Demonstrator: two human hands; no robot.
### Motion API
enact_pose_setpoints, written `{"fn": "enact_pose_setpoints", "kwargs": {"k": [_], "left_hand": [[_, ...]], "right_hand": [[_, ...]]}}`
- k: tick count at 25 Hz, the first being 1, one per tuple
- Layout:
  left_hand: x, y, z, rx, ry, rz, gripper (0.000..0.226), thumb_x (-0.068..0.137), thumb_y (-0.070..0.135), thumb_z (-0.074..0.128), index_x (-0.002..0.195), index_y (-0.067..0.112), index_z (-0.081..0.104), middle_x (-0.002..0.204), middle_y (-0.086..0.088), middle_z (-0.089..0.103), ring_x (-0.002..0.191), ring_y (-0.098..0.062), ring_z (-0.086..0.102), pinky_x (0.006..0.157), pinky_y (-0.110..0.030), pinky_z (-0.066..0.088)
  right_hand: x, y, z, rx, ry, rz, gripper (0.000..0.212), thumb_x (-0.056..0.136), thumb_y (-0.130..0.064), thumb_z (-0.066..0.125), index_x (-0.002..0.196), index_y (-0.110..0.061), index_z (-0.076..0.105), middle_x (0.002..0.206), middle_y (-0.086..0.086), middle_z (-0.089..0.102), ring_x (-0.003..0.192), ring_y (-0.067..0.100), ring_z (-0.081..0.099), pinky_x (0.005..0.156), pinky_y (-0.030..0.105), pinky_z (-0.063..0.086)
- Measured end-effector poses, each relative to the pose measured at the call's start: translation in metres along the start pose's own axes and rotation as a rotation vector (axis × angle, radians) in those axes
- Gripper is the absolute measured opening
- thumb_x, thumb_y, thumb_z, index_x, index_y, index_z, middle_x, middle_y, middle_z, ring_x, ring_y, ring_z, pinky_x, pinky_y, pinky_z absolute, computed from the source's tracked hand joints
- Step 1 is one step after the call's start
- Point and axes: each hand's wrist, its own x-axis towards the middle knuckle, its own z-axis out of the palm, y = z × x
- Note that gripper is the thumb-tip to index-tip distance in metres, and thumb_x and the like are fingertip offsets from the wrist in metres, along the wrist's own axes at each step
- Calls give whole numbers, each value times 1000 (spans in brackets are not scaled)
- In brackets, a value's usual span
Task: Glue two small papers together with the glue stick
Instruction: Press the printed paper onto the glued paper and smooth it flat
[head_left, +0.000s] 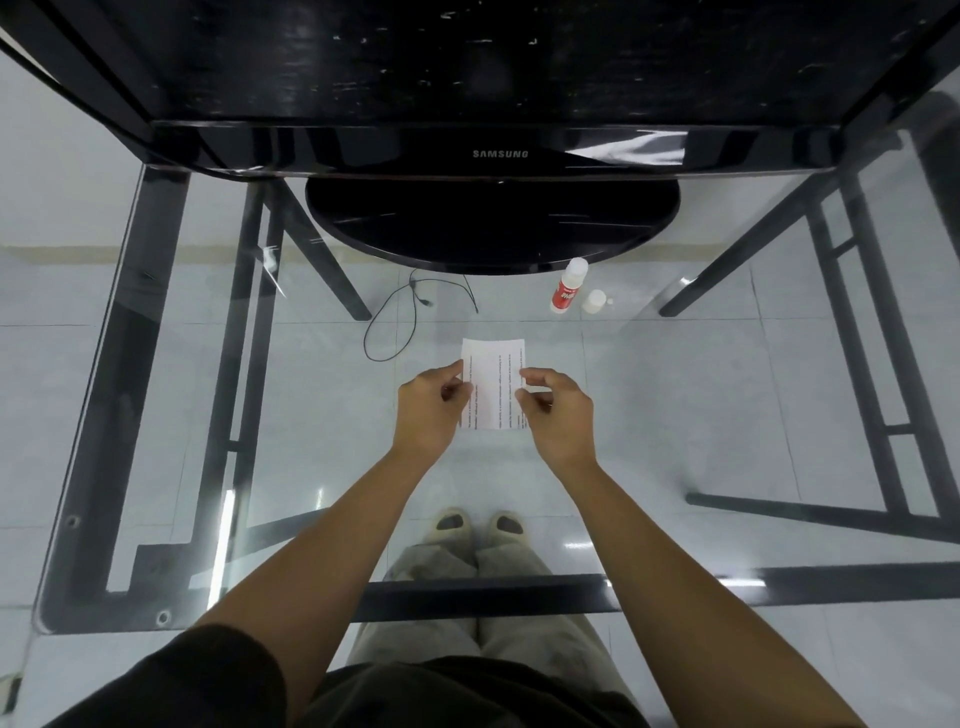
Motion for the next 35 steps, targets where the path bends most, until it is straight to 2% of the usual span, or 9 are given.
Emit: {"fn": "enact_pose_setpoints", "kwargs": {"k": [3, 10, 13, 17, 21, 27, 30, 33, 35], "left_hand": [[1, 0, 2, 13, 3, 13, 23, 91, 9, 54, 111, 10, 65, 102, -13, 72, 87, -26, 69, 58, -3, 44], [1, 0, 3, 94, 7, 50, 24, 92, 9, 50, 109, 9, 66, 93, -15, 72, 79, -29, 68, 53, -3, 41], [0, 0, 4, 92, 7, 38, 24, 91, 10, 51, 111, 8, 65, 97, -15, 71, 79, -29, 69, 58, -4, 41], [-1, 3, 5, 8, 75, -50, 32, 88, 9, 58, 120, 6, 58, 94, -13, 71, 81, -27, 69, 72, -21, 53], [-1, 3, 4, 39, 60, -39, 34, 89, 10, 58, 122, 6, 58, 101, -16, 69, 84, -31, 68, 80, -33, 55], [2, 3, 6, 140, 31, -13, 35, 90, 4, 52, 124, 3, 56, 94, -22, 61, 79, -32, 63, 71, -25, 49], [4, 5, 7, 230, 2, 8, 34, 91, 5, 50, 125, 4, 56, 97, -23, 59, 80, -34, 62, 71, -30, 49], [4, 4, 8, 258, -31, -5, 37, 92, 8, 50, 129, 4, 52, 106, -21, 56, 84, -32, 63, 78, -32, 51], [2, 1, 8, 234, -52, 5, 41, 90, 8, 53, 130, 3, 49, 111, -20, 53, 82, -31, 64, 83, -29, 49]], "right_hand": [[2, 5, 1, 0, -8, 1, 21, 87, -11, 64, 108, -11, 64, 120, 7, 63, 77, 7, 59, 62, 3, 46], [3, 7, 1, -19, -17, -26, 22, 86, -11, 66, 107, -11, 64, 119, 6, 64, 74, 9, 61, 64, 2, 45], [3, 8, 2, -40, -17, -33, 22, 86, -10, 66, 108, -11, 64, 119, 6, 63, 72, 8, 59, 63, 1, 44], [3, 7, 3, -60, -22, -35, 23, 85, -13, 66, 108, -12, 64, 120, 5, 63, 73, 7, 59, 64, 2, 45], [3, 7, 4, -82, -24, -40, 24, 85, -14, 67, 109, -13, 64, 120, 5, 63, 78, 10, 61, 64, 1, 43], [3, 8, 5, -125, -24, -71, 23, 84, -14, 68, 107, -13, 65, 118, 6, 64, 71, 6, 57, 62, -2, 42], [3, 8, 4, -156, -24, -97, 22, 85, -14, 67, 107, -13, 65, 116, 5, 64, 69, 5, 56, 64, -1, 40], [3, 9, 4, -185, -25, -135, 23, 86, -14, 66, 108, -14, 65, 115, 5, 64, 76, 7, 57, 70, 4, 42], [3, 9, 4, -220, -39, -167, 24, 87, -15, 65, 111, -14, 64, 116, 6, 63, 90, 15, 60, 78, 17, 49]]}}
